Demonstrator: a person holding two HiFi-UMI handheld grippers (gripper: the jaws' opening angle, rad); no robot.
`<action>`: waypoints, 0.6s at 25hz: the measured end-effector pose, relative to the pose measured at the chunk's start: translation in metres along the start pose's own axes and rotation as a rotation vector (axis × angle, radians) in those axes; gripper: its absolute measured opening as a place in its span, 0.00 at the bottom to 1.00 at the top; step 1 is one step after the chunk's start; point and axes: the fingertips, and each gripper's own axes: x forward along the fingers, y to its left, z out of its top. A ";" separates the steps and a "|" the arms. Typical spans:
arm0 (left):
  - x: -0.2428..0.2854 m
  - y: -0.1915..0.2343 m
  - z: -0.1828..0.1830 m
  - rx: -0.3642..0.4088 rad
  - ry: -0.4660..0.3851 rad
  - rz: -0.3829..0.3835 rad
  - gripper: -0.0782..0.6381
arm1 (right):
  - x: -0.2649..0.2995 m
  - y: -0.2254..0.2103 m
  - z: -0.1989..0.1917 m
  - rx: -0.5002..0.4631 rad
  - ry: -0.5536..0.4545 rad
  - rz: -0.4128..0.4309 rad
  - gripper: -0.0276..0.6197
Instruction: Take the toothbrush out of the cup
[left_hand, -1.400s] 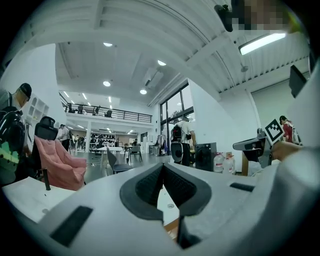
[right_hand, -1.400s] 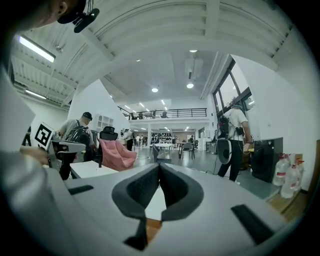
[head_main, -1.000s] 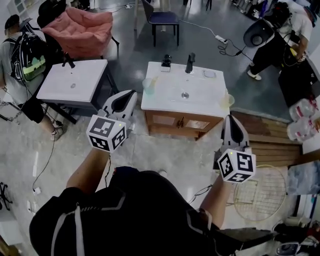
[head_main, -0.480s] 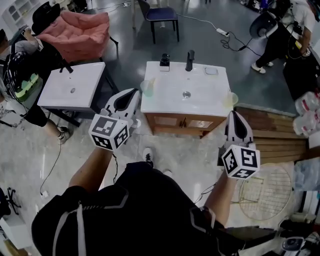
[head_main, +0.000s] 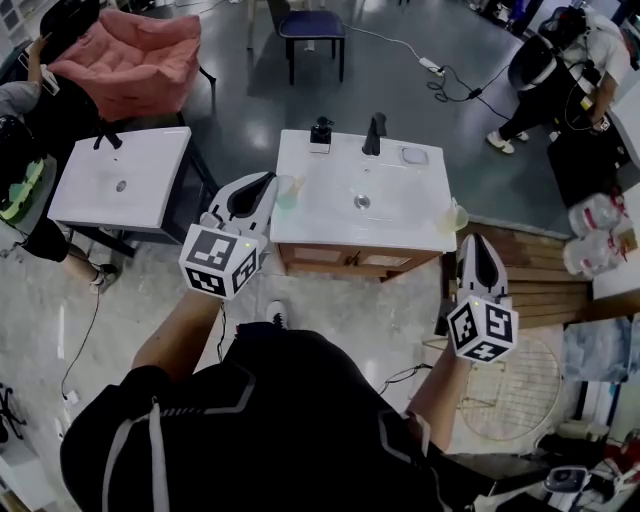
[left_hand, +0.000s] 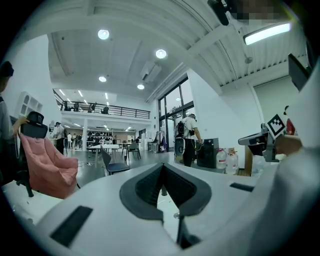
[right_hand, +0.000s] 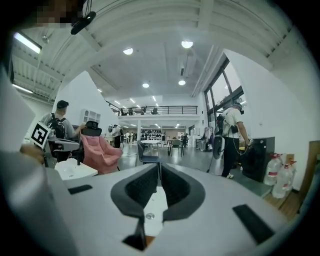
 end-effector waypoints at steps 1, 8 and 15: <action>0.003 0.005 -0.001 -0.004 -0.001 -0.002 0.12 | 0.004 -0.002 -0.002 0.002 0.004 -0.014 0.09; 0.023 0.035 -0.018 -0.042 0.012 -0.042 0.12 | 0.026 -0.007 -0.006 -0.021 0.036 -0.088 0.14; 0.047 0.060 -0.043 -0.088 0.015 -0.059 0.12 | 0.051 -0.015 -0.035 -0.055 0.102 -0.158 0.23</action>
